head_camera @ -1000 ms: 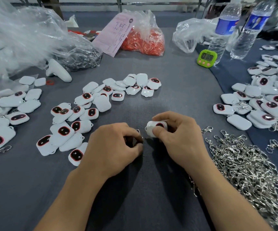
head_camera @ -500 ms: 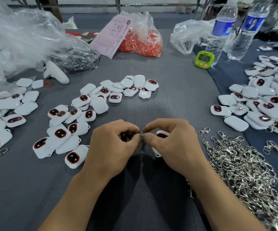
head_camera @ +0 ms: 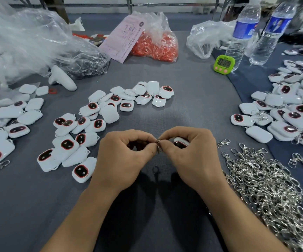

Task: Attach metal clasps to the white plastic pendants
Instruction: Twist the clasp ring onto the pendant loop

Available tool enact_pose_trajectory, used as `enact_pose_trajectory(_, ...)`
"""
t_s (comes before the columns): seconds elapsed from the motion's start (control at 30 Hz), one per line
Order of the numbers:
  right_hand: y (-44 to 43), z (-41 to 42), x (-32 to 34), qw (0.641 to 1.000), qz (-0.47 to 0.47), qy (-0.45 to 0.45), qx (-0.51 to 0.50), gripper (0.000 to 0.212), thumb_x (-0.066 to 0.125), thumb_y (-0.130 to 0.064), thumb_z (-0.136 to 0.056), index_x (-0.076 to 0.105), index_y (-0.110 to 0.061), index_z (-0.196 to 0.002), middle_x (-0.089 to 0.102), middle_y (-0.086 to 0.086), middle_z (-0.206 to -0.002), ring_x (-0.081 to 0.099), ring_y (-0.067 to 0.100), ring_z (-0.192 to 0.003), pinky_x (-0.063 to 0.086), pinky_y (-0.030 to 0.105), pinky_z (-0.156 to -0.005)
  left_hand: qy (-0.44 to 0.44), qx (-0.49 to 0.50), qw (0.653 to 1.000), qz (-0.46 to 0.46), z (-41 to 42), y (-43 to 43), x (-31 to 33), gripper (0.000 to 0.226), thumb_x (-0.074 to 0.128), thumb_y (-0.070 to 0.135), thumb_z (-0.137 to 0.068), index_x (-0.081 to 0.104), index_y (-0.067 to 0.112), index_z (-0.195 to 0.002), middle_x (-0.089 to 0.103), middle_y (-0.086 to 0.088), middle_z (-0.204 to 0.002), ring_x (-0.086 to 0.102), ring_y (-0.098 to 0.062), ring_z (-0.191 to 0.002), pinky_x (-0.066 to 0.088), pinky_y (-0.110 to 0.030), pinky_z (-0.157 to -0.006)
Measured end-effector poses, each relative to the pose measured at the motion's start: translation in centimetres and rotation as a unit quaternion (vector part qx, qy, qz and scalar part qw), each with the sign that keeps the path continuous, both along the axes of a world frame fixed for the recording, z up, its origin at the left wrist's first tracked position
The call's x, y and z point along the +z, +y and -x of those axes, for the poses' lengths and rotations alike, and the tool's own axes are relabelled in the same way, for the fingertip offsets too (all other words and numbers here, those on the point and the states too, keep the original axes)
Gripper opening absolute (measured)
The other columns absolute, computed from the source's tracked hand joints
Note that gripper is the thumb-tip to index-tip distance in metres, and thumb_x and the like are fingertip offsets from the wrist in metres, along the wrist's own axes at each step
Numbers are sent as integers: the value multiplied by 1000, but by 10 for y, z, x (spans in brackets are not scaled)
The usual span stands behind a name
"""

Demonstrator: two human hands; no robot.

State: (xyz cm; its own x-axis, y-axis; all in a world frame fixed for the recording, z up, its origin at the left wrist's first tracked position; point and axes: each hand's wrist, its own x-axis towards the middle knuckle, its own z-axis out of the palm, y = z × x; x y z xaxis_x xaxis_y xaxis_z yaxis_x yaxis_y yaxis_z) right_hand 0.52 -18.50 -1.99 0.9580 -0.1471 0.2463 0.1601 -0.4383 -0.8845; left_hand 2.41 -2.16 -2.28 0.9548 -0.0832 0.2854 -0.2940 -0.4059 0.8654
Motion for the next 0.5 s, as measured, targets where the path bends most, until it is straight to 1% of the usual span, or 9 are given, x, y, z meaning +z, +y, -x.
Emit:
enact_pose_trajectory(0.07,0,0,-1,999,40,-15,-8,19,82,-14,-81,76,-30,-72,69,-16,-65,64,6,-61,49,18,-54,9,3,1000,15,-1,1,1,7,77,31,-74,79,36,-78,74,16,-72,70,-8,-68,55,-22,-63)
enact_pose_trajectory(0.13,-1,1,-1,997,74,-30,-6,17,82,-16,-81,76,-31,-75,70,-15,-67,66,9,-63,54,28,-60,28,-16,999,12,-1,3,1,10,78,28,-76,78,38,-80,74,16,-70,69,-4,-66,52,-16,-60)
enact_pose_trajectory(0.2,-3,1,0,995,92,-40,2,16,81,-16,-80,77,-32,-78,72,-15,-69,68,10,-65,56,35,-64,58,-41,997,3,-2,5,-1,15,81,24,-78,79,39,-79,74,14,-70,69,-1,-64,49,-12,-59)
enact_pose_trajectory(0.23,-4,1,0,995,94,-41,6,16,81,-16,-79,77,-32,-79,72,-17,-70,69,9,-66,57,36,-65,70,-47,996,-2,-3,6,-2,14,81,24,-77,79,39,-78,75,13,-70,69,-2,-63,49,-13,-59)
enact_pose_trajectory(0.3,-5,1,1,995,93,-42,13,18,81,-15,-79,78,-32,-79,73,-19,-72,70,7,-69,58,36,-67,85,-52,995,0,-3,6,-3,7,79,32,-72,79,38,-76,74,11,-68,67,-2,-60,49,-15,-58)
enact_pose_trajectory(0.37,-5,2,2,995,88,-39,22,18,81,-13,-80,80,-32,-78,73,-20,-73,71,6,-71,59,34,-68,94,-54,994,13,-3,5,-4,11,75,41,-66,79,37,-75,74,9,-67,63,-2,-57,47,-16,-56)
enact_pose_trajectory(0.4,-5,2,2,996,76,-34,28,19,81,-12,-80,80,-31,-78,73,-20,-72,71,5,-71,59,32,-68,99,-57,993,19,-3,5,-4,13,74,42,-64,79,36,-75,73,7,-66,61,-2,-56,47,-17,-56)
enact_pose_trajectory(0.43,-5,1,2,997,58,-26,33,20,81,-10,-80,80,-30,-77,74,-18,-72,72,5,-70,58,29,-67,105,-63,992,28,-3,5,-3,13,74,40,-64,80,34,-75,73,5,-65,60,-3,-57,47,-19,-57)
enact_pose_trajectory(0.5,-7,1,2,999,24,-9,40,23,81,-8,-81,80,-30,-74,74,-15,-69,70,7,-66,56,26,-63,124,-88,987,56,-5,5,-1,8,77,30,-67,81,28,-74,73,1,-67,60,-5,-60,48,-22,-60)
